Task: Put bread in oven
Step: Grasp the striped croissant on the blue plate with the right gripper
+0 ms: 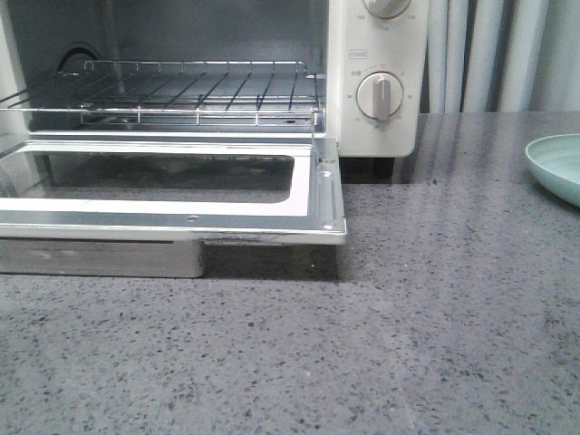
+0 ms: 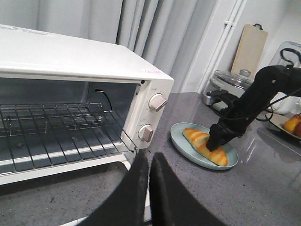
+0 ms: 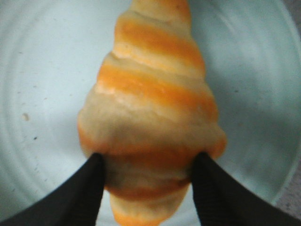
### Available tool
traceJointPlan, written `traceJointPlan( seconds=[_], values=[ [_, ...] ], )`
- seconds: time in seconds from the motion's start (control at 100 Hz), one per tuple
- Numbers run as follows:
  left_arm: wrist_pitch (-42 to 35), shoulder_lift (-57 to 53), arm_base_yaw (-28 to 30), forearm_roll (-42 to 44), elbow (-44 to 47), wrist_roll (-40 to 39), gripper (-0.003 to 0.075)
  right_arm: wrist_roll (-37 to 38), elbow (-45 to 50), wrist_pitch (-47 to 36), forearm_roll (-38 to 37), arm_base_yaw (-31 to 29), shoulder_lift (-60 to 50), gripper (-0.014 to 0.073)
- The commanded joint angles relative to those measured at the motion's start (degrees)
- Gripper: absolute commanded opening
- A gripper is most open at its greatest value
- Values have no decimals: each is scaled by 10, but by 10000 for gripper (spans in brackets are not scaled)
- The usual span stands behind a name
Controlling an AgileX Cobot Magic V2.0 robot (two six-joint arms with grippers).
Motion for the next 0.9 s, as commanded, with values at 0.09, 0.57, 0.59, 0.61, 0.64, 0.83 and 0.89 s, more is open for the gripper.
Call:
traceJointPlan(
  seconds=[0.09,0.57,0.59,0.61,0.64,0.83,0.89],
  values=[
    [-40,6,-5,-4,-14,-3,-22,3,-18,2,20,-1,14,-78],
    [-12,5,24,110,-31,-43,-22,-19,-23,150,23,106,-224,-68],
    [-9,5,30,127,-36,-49,-22,-19,-23,160,23,116,-238,-68],
    [-9,5,33,134,-38,-52,-22,-19,-23,160,25,121,-246,-69],
    [-9,5,39,143,-41,-54,-22,-19,-22,160,29,132,-263,-68],
    [-13,5,63,157,-52,-54,-22,-26,-22,160,78,230,-314,-68],
    [-13,5,63,157,-52,-54,-21,-26,-22,159,90,267,-308,-68]
  ],
)
